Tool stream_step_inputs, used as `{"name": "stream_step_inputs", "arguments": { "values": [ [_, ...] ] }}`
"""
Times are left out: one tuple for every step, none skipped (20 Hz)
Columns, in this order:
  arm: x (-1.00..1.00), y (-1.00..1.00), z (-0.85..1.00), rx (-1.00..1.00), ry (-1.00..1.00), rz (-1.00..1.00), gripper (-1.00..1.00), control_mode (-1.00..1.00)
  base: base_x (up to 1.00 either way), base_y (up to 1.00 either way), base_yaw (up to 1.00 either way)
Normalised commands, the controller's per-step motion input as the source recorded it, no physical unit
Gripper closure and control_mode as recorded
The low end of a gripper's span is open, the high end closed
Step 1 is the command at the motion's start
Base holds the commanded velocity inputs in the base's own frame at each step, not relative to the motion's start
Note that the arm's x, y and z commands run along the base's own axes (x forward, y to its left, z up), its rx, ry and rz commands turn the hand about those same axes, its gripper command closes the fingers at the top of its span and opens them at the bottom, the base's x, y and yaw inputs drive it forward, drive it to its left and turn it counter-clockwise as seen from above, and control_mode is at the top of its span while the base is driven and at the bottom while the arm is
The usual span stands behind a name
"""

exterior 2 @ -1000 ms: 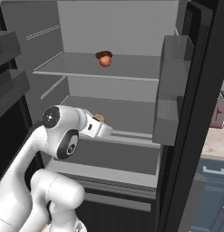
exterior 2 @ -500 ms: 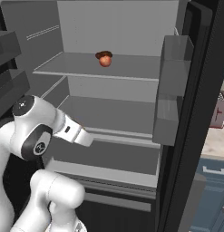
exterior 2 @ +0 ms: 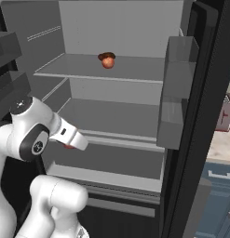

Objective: Pick up each peach from the fridge and place one peach on each plate on the dining counter.

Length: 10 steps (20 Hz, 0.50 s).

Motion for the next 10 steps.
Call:
{"name": "stream_step_inputs", "arguments": {
  "values": [
    [0.03, 0.22, -0.24, 0.0, 0.0, 0.09, 1.0, -1.0, 0.0, 0.0, 0.0],
    [0.0, 0.21, -0.2, 0.0, 0.0, 0.09, 1.0, -1.0, 0.0, 0.0, 0.0],
    [0.0, 0.32, -0.16, 0.0, 0.0, 0.08, 1.0, -1.0, 0.0, 0.0, 0.0],
    [0.0, 0.36, -0.15, 0.0, 0.0, 0.06, 1.0, -1.0, 0.0, 0.0, 0.0],
    [0.0, 0.34, -0.11, 0.0, 0.0, 0.06, 1.0, -1.0, 0.0, 0.0, 0.0],
    [0.0, 0.27, -0.09, 0.0, 0.0, 0.06, 1.0, -1.0, 0.0, 0.0, 0.0],
    [0.0, 0.27, -0.09, 0.0, 0.0, 0.06, 1.0, -1.0, 0.0, 0.0, 0.0],
    [0.0, 0.19, -0.09, 0.0, 0.0, 0.06, 1.0, -1.0, 0.0, 0.0, 0.0],
    [0.0, 0.11, -0.07, 0.0, 0.0, 0.07, 1.0, -1.0, 0.0, 0.0, 0.0],
    [0.0, 0.01, -0.11, 0.0, 0.0, 0.09, 1.0, -1.0, 0.0, 0.0, 0.0]
  ]
}}
